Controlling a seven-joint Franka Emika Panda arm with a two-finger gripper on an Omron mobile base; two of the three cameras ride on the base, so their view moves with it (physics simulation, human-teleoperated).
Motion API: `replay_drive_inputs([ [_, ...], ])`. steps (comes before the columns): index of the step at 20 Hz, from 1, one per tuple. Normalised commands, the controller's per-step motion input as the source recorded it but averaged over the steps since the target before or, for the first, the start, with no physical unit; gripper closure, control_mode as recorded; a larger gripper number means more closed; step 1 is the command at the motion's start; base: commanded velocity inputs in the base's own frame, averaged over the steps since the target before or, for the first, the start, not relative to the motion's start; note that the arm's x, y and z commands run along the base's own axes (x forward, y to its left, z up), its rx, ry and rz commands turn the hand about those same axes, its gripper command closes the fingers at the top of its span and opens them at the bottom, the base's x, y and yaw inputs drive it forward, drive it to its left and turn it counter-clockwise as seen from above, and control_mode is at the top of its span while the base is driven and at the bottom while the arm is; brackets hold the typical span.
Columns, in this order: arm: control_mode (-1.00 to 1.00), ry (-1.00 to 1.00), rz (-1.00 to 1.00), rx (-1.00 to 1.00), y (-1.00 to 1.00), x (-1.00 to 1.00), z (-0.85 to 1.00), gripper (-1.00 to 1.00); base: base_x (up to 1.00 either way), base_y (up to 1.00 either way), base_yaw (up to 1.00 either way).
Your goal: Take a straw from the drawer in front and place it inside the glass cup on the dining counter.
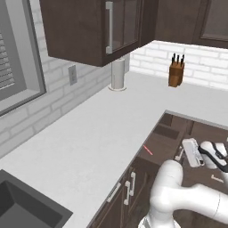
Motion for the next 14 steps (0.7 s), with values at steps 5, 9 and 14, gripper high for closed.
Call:
replay_drive_inputs([
  [5, -1.00, -0.06, 0.01, 0.00, -0.46, -0.61, 0.23, -1.00, 0.00, 0.00, 0.00],
  [9, -1.00, -0.04, 0.03, -0.05, -0.23, -0.49, 0.80, -1.00, 0.00, 0.00, 0.00],
  [14, -1.00, -0.02, 0.06, -0.18, 0.11, -0.18, 0.99, -1.00, 0.00, 0.00, 0.00],
])
